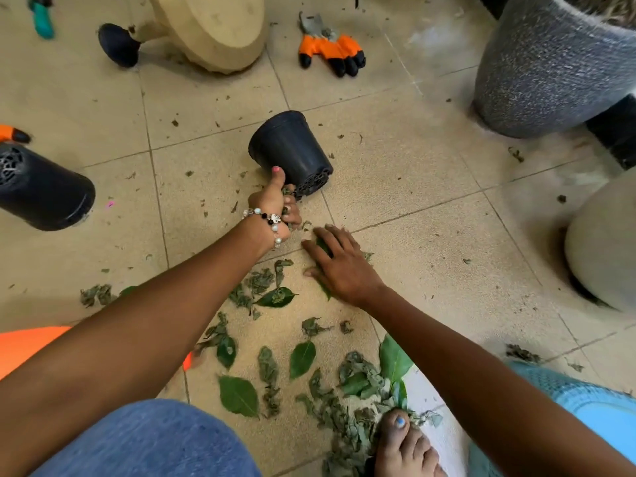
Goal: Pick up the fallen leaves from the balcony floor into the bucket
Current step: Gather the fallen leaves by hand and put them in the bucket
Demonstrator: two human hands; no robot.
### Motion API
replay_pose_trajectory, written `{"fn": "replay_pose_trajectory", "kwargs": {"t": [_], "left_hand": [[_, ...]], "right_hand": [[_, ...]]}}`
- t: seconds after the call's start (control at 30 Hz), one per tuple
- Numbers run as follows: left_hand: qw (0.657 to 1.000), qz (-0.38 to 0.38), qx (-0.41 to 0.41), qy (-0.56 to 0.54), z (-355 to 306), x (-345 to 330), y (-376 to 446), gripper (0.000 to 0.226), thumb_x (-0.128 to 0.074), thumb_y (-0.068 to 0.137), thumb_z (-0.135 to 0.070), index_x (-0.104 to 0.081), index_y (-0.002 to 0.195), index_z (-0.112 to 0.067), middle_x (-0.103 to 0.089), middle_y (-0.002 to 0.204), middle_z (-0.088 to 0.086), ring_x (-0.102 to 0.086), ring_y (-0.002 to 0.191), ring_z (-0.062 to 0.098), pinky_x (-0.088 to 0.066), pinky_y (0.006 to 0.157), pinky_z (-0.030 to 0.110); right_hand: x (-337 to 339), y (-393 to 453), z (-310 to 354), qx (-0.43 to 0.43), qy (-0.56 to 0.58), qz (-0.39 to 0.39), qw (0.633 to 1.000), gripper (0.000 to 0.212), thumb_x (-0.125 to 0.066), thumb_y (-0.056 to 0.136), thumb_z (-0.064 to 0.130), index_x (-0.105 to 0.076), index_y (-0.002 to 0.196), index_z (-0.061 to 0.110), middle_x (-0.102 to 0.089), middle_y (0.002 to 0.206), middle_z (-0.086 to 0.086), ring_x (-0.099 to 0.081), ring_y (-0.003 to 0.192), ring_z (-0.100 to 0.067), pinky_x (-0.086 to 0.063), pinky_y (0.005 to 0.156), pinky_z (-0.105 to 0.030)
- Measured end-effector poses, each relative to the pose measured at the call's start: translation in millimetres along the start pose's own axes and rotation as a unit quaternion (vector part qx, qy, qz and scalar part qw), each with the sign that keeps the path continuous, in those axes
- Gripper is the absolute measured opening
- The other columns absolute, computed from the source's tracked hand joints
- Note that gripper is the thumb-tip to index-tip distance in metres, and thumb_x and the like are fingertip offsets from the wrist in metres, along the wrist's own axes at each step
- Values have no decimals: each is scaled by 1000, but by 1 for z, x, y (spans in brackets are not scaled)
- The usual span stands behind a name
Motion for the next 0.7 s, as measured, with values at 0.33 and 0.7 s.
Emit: {"fn": "replay_pose_trajectory", "kwargs": {"t": [0.33, 0.7], "left_hand": [[988, -8, 31, 154, 35, 0, -7, 49, -52, 94, -53, -53, 69, -11, -38, 49, -5, -29, 31, 5, -21, 34, 11], [970, 135, 163, 120, 85, -73, -67, 47, -41, 97, -51, -61, 77, -14, -66, 63, 4, -64, 57, 17, -51, 51, 23]], "right_hand": [[49, -12, -76, -196, 224, -188, 936, 17, -48, 88, -6, -57, 95, 7, -55, 96, -5, -48, 92, -13, -40, 75, -23], [87, -2, -55, -249, 372, -295, 844, 24, -46, 98, 15, -67, 104, 6, -59, 104, -12, -52, 102, -22, -44, 93, -40]]}}
Point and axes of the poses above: each hand's wrist, its own y-axis towards the middle knuckle, its own x-axis out of the back of the hand, z = x × y, the point moved 9 cm from there along y, towards the middle knuckle
